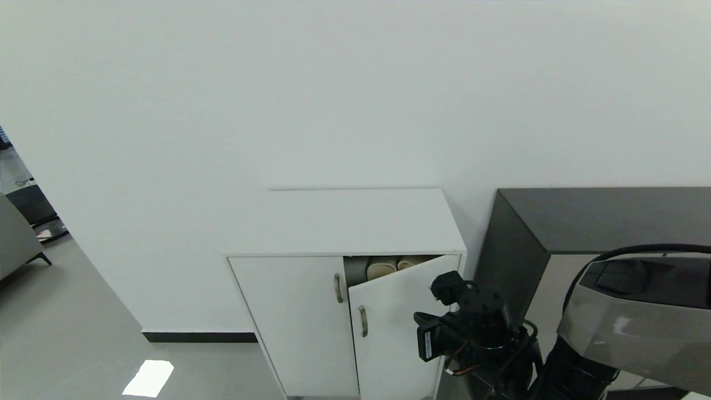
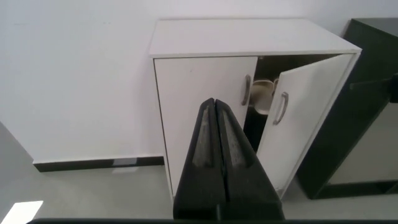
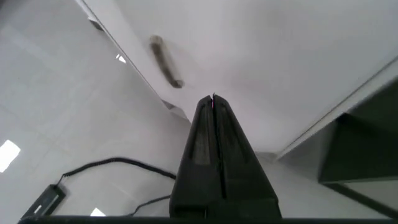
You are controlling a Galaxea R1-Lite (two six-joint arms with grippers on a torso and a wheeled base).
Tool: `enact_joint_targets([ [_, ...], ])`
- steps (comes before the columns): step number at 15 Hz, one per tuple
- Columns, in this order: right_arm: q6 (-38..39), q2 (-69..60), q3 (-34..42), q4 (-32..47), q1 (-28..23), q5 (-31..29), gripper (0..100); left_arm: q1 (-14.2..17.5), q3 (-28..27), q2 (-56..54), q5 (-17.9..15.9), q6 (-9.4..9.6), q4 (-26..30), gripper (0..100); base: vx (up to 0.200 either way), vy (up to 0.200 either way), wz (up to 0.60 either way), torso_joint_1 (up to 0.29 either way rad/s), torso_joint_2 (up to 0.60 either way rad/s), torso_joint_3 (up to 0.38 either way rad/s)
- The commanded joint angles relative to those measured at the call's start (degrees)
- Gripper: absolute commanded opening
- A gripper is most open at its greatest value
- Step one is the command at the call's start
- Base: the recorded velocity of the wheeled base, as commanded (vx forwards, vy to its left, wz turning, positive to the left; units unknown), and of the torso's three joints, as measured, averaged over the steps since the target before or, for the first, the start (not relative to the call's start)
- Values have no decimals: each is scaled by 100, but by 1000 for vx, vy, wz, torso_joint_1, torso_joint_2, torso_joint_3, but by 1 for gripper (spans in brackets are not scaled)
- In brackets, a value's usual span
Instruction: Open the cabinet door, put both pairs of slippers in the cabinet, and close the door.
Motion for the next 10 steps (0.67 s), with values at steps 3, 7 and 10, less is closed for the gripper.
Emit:
enact_joint_targets([
  [3,-1,588,-595,-4,-26,115,0,-1,0,-1,0,-4,-1,0,67,0,0,1,1,1],
  [7,-1,747,-1457,567,-228,124,0,-1,0,-1,0,-4,-1,0,0,0,0,0,0,0],
  [10,-1,966,-1966,857,-386,124,0,-1,0,-1,0,-4,-1,0,0,0,0,0,0,0],
])
